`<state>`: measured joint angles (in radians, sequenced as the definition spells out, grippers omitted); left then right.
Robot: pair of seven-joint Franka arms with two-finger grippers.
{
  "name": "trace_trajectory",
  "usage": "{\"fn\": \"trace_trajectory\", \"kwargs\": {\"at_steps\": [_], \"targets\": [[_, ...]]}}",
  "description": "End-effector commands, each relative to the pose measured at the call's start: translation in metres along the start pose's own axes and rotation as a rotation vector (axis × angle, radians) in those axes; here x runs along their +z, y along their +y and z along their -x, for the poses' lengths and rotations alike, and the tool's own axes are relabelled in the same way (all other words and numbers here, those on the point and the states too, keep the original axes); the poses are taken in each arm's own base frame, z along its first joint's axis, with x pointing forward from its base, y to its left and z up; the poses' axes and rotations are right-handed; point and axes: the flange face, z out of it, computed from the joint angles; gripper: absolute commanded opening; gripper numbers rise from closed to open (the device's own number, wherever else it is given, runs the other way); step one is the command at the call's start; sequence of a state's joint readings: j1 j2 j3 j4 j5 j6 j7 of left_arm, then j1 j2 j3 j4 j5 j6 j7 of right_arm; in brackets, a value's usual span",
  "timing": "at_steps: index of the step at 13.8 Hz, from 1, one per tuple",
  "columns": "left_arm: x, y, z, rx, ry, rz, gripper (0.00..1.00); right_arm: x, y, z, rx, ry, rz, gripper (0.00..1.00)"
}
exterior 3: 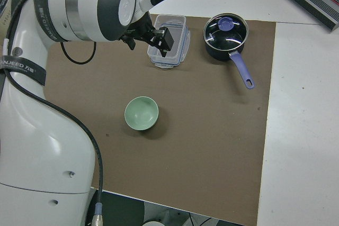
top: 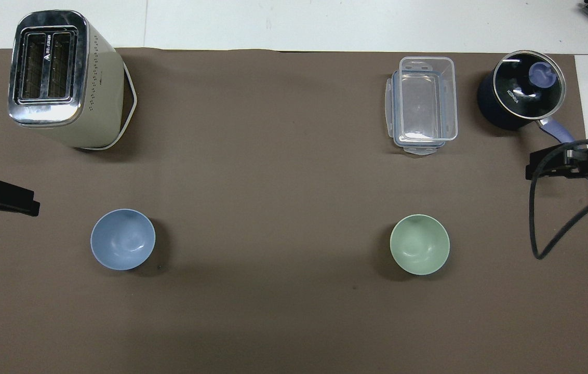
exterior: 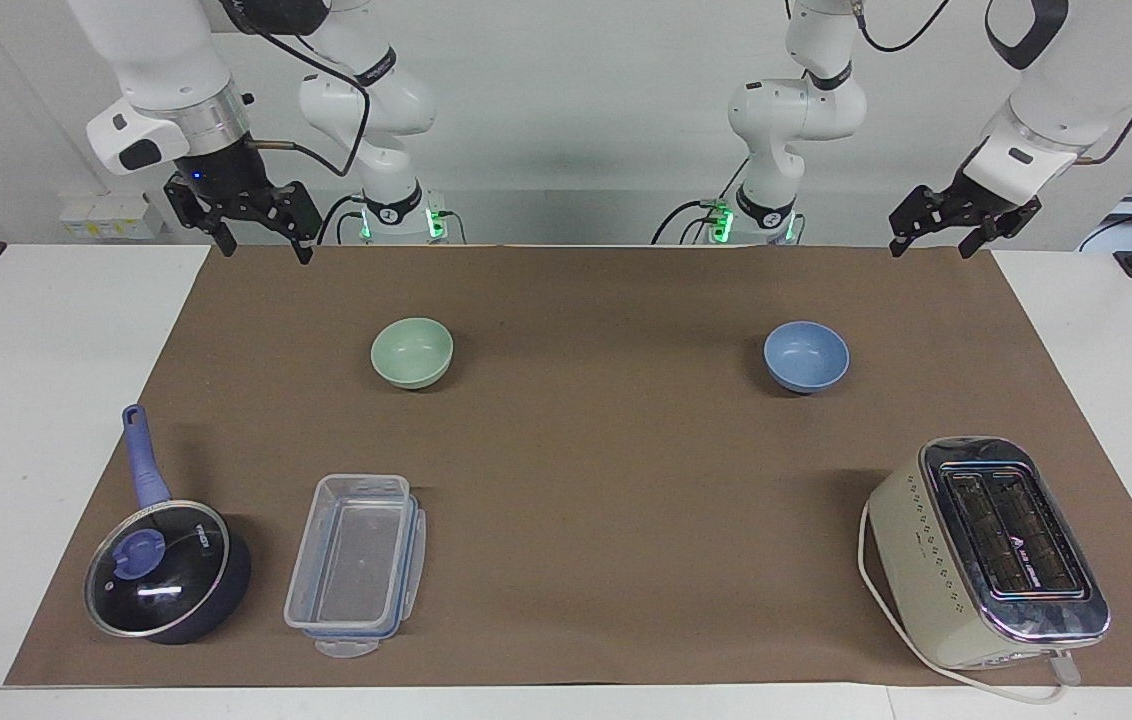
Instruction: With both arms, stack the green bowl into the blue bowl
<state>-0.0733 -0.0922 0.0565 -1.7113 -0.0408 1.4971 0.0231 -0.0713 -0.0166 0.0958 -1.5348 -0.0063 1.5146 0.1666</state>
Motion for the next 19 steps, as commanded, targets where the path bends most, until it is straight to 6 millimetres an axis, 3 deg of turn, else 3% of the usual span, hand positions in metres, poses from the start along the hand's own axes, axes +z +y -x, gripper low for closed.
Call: {"fn": "trace_trajectory", "kwargs": {"at_steps": [1, 7, 19], "targets": [[0.032, -0.006, 0.008, -0.012, 0.016, -0.016, 1.0, -0.001, 0.0, 0.005, 0.019, 0.006, 0.004, 1.0], [0.096, -0.015, 0.007, -0.025, 0.05, -0.014, 1.0, -0.001, 0.0, 0.005, 0.019, 0.006, 0.004, 1.0], [0.261, -0.014, 0.023, -0.041, 0.148, -0.023, 1.0, -0.001, 0.0, 0.005, 0.019, 0.006, 0.004, 1.0]]}}
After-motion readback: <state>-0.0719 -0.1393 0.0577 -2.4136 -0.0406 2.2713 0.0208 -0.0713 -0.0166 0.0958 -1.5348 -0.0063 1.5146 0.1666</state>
